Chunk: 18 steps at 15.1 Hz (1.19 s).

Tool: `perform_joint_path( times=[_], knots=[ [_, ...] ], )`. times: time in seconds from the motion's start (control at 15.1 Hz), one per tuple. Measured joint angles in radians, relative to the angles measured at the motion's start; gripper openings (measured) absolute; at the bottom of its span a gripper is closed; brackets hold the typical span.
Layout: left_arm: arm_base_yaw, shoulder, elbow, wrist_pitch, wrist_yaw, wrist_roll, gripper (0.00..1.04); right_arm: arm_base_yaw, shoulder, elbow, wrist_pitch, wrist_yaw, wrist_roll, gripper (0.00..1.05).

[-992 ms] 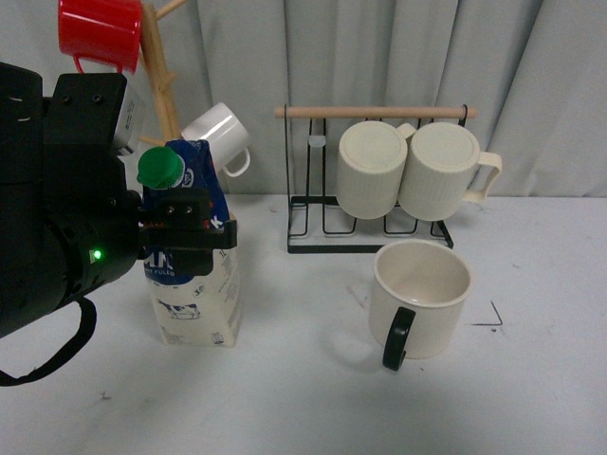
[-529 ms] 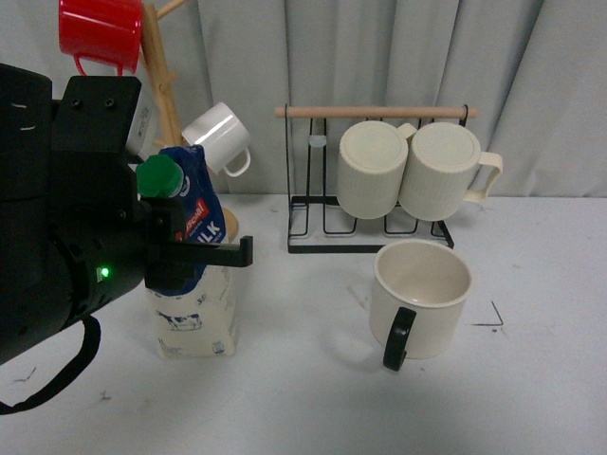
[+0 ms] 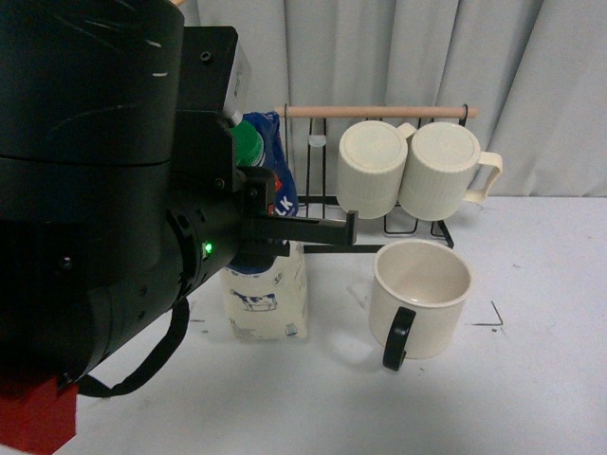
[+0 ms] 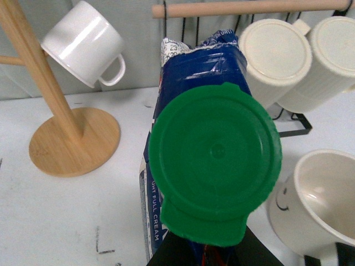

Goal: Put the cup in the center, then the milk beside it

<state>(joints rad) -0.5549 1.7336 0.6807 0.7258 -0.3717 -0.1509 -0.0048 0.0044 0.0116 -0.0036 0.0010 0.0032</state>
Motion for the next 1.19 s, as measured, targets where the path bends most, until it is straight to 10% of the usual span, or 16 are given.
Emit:
perform_joint_path(
  times=[0.66, 0.99, 1.19],
  knots=[
    [-0.082, 0.142, 0.087, 0.019, -0.105, -0.026, 0.04, 0.000, 0.000, 0.000, 0.000, 0.000, 0.000, 0.98],
    [-0.101, 0.134, 0.093, 0.030, -0.070, -0.029, 0.45, 0.000, 0.000, 0.000, 0.000, 0.000, 0.000, 0.98],
    [-0.098, -0.090, -0.083, -0.015, 0.142, 0.001, 0.85, 0.000, 0.000, 0.000, 0.000, 0.000, 0.000, 0.98]
  ],
)
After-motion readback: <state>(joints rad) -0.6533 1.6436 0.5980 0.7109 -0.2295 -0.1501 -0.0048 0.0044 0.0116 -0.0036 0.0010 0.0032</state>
